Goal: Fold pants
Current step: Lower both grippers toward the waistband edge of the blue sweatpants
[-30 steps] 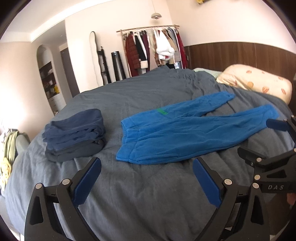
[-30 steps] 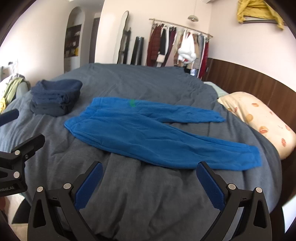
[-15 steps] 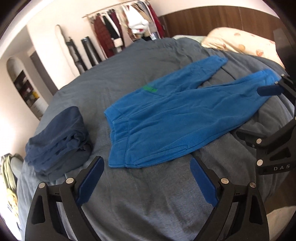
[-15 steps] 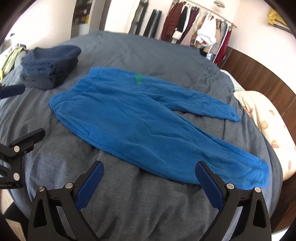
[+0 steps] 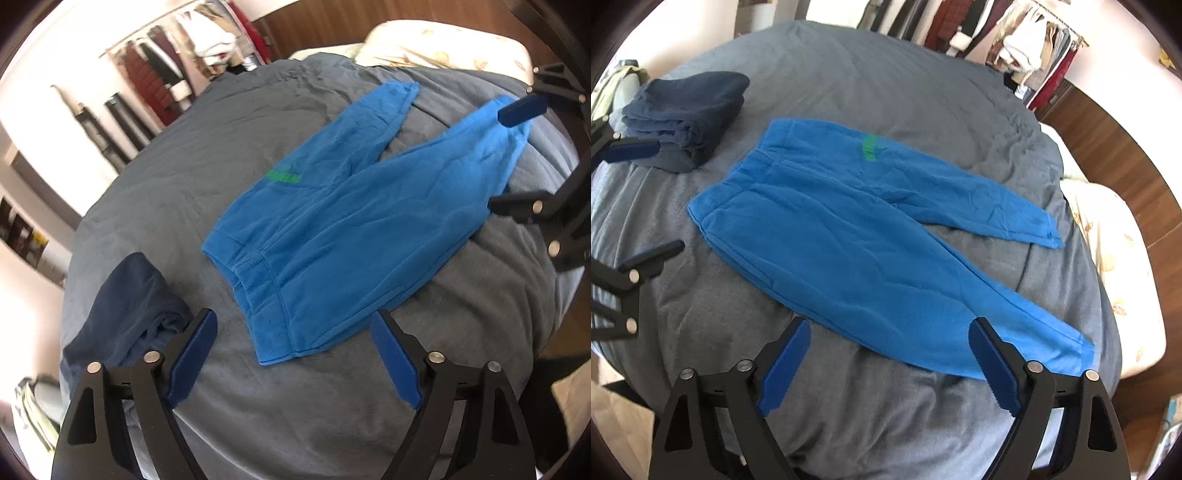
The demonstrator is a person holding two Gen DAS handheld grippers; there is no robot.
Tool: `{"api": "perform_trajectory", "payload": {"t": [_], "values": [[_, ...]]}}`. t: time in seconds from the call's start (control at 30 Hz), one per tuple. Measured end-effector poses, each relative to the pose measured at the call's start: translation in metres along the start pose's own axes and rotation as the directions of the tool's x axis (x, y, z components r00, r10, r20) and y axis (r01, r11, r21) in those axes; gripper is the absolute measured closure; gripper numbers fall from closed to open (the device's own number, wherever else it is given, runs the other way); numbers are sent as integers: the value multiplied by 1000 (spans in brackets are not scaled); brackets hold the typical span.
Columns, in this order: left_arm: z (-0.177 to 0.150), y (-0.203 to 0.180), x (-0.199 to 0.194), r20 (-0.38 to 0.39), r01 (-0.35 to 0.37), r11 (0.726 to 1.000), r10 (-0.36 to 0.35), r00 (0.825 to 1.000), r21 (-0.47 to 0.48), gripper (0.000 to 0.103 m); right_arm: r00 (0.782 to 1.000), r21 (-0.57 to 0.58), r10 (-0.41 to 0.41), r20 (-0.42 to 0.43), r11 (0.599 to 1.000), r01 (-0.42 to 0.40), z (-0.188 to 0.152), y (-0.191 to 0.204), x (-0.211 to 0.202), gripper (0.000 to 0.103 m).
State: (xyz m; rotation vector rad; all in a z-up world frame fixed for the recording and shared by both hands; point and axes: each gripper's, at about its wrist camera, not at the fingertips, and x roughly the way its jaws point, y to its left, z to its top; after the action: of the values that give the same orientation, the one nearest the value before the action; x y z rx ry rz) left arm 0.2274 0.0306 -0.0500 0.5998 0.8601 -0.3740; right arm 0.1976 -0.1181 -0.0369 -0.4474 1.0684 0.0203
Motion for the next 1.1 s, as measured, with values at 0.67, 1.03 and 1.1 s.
{"api": "perform_trajectory", "payload": {"t": [0.67, 1.03, 1.1], "values": [[1, -54, 68, -78, 116, 957, -98, 992, 267, 33, 995, -189, 30, -99, 981, -49, -26, 17, 68, 41], [6, -85, 85, -92, 139, 936, -115, 989, 324, 39, 990, -220, 25, -141, 974, -56, -46, 9, 80, 48], [6, -90, 88, -97, 132, 935, -106, 990, 329, 40, 990, -231, 14, -140, 972, -46, -47, 7, 83, 50]]}}
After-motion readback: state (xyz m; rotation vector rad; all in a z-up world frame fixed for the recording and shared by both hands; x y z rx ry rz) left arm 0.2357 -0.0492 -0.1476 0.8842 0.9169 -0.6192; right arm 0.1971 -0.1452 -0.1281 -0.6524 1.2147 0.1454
